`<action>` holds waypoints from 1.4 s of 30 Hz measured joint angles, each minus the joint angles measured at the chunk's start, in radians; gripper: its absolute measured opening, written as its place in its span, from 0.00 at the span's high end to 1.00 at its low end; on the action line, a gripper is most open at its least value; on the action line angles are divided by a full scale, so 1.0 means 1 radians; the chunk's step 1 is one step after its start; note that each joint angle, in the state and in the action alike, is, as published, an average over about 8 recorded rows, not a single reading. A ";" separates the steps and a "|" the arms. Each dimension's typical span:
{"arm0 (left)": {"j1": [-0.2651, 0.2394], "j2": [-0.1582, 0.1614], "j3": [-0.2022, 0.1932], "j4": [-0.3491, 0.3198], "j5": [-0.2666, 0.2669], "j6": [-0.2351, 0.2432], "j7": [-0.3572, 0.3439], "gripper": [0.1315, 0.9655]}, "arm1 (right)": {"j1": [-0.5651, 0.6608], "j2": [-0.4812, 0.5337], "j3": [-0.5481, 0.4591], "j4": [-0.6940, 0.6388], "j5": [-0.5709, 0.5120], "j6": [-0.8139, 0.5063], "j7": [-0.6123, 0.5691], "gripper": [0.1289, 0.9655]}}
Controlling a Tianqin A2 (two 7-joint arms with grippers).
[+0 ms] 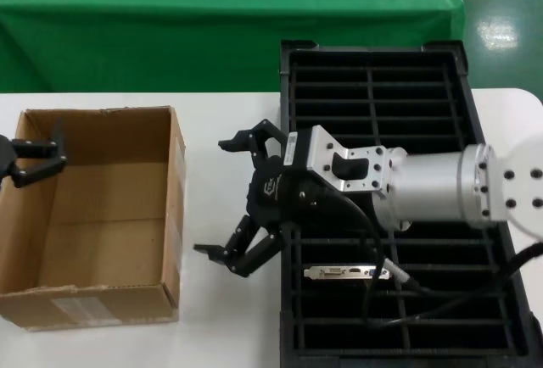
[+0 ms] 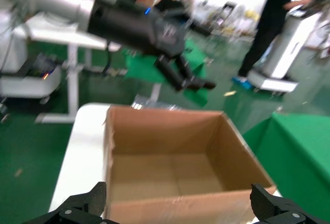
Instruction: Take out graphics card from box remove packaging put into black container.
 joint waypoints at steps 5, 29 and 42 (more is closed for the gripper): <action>0.031 -0.014 0.045 0.012 -0.077 -0.053 0.011 0.00 | -0.091 -0.011 0.063 0.012 0.038 0.093 -0.042 0.00; 0.179 -0.084 0.262 0.070 -0.444 -0.309 0.066 0.00 | -0.530 -0.064 0.366 0.070 0.223 0.539 -0.245 0.00; 0.260 -0.122 0.380 0.102 -0.643 -0.448 0.096 0.00 | -0.768 -0.092 0.530 0.101 0.323 0.782 -0.355 0.00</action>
